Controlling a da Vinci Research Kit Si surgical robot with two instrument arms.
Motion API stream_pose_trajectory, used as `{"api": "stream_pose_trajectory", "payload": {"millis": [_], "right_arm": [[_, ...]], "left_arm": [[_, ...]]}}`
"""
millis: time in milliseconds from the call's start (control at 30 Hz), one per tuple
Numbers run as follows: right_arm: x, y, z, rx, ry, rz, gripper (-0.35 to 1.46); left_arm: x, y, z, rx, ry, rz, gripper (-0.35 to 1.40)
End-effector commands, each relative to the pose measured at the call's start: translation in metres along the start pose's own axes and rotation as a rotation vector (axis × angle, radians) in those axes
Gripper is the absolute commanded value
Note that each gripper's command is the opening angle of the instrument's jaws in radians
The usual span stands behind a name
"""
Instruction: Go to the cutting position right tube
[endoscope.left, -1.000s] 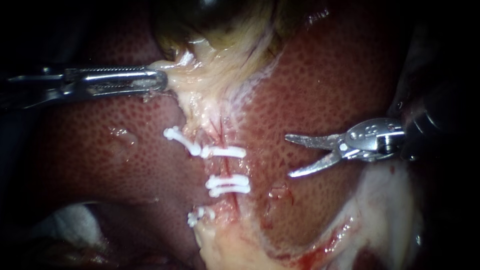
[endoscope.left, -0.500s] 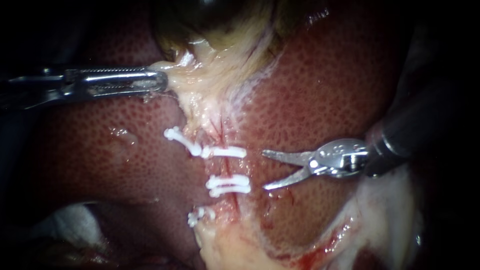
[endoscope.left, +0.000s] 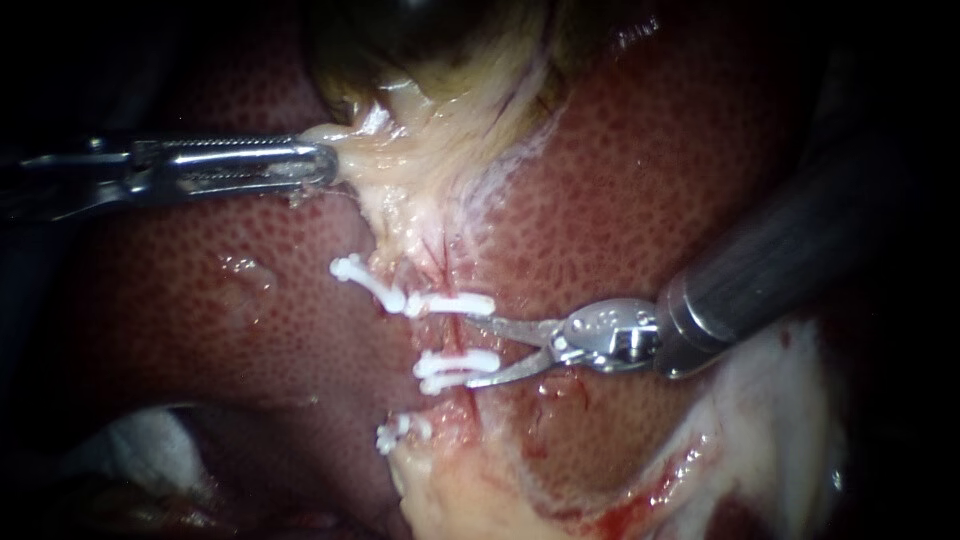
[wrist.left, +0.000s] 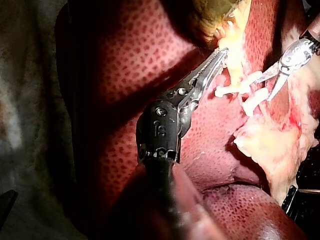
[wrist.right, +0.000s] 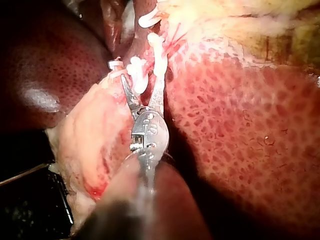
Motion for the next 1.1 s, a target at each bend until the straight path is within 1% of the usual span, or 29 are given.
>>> {"api": "stream_pose_trajectory", "payload": {"millis": [33,200,367,533,667,767,867,1100], "right_arm": [[0.0001,0.0000,0.0002,0.003,0.001,0.000,1.43],[0.0005,0.0001,0.0011,0.020,0.014,0.007,1.43],[0.0008,0.0001,0.0016,0.049,0.035,0.041,1.43],[0.0008,0.0002,0.0017,0.126,0.070,0.104,1.41],[0.0009,0.0002,0.0018,0.186,0.077,0.142,1.33],[0.0010,0.0005,0.0021,0.226,0.075,0.167,1.26],[0.0014,0.0010,0.0027,0.261,0.089,0.174,1.26],[0.0024,0.0021,0.0048,0.280,0.084,0.178,1.26]], "left_arm": [[0.0000,0.0000,0.0000,0.000,0.000,0.000,-0.35],[0.0000,0.0000,0.0001,0.000,0.000,0.000,-0.35],[0.0000,0.0000,0.0001,0.000,0.000,0.000,-0.35],[-0.0001,-0.0001,0.0001,0.000,0.000,0.000,-0.35],[-0.0001,-0.0003,0.0002,0.000,0.000,0.000,-0.35],[-0.0001,-0.0005,0.0004,0.000,0.000,0.000,-0.35],[-0.0002,-0.0008,0.0005,0.001,0.000,0.000,-0.35],[-0.0003,-0.0008,0.0010,0.004,0.002,0.001,-0.35]]}}
